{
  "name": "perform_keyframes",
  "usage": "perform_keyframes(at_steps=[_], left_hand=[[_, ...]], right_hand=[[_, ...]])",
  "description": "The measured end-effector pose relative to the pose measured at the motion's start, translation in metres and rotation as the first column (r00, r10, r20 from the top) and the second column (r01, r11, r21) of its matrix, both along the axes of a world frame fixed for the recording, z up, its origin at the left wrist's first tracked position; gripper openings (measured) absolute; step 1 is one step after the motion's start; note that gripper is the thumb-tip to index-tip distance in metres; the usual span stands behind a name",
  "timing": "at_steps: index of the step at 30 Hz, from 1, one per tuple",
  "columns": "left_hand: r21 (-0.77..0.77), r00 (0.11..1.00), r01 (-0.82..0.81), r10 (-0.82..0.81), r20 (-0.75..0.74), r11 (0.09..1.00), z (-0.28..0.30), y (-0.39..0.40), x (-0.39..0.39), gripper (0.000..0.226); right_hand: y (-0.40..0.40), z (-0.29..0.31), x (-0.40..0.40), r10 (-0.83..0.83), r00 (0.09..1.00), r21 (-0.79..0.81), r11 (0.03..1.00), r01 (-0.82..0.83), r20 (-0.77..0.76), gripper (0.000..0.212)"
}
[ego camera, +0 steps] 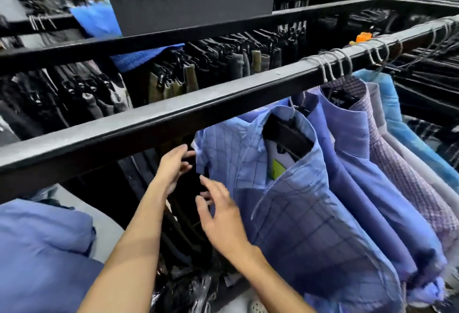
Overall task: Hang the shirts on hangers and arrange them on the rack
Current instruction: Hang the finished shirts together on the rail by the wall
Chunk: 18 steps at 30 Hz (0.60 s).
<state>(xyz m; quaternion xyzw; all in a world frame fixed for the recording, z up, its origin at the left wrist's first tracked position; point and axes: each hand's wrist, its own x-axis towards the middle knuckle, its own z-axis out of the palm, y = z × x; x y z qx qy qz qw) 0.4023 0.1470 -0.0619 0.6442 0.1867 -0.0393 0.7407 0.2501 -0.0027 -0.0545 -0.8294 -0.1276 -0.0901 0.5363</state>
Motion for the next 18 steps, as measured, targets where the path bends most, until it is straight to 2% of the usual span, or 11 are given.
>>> perform_keyframes(at_steps=[3, 5, 7, 10, 13, 15, 18], left_hand=[[0.069, 0.999, 0.046, -0.044, -0.022, 0.997, -0.003, -0.001, -0.010, 0.023], [0.095, 1.000, -0.010, 0.011, -0.006, 0.995, -0.007, -0.001, -0.010, 0.030], [0.082, 0.998, -0.065, 0.066, -0.008, 0.995, -0.008, 0.000, -0.005, 0.034], [0.025, 0.998, -0.024, 0.025, -0.054, 0.999, -0.008, 0.001, 0.004, 0.042], [-0.004, 0.998, -0.037, 0.037, -0.055, 0.999, -0.012, -0.001, 0.009, 0.027], [0.033, 0.997, -0.034, 0.036, -0.064, 0.999, -0.014, -0.005, 0.007, 0.015], [0.078, 0.998, 0.022, -0.018, -0.053, 0.997, -0.011, -0.010, -0.010, 0.011]], right_hand=[[0.007, -0.001, 0.018, -0.036, 0.997, 0.070, 0.997, 0.041, -0.062, 0.046], [0.013, 0.001, 0.027, -0.055, 0.995, 0.104, 0.992, 0.064, -0.085, 0.047], [0.017, 0.006, 0.032, -0.065, 0.992, 0.139, 0.987, 0.081, -0.110, 0.047], [0.021, 0.011, 0.032, -0.072, 0.991, 0.171, 0.981, 0.091, -0.114, 0.047], [0.020, 0.009, 0.024, -0.048, 0.991, 0.191, 0.979, 0.071, -0.121, 0.047], [0.016, 0.008, 0.020, -0.046, 0.989, 0.187, 0.980, 0.072, -0.139, 0.047], [0.011, 0.008, 0.021, -0.071, 0.985, 0.190, 0.977, 0.100, -0.156, 0.046]])
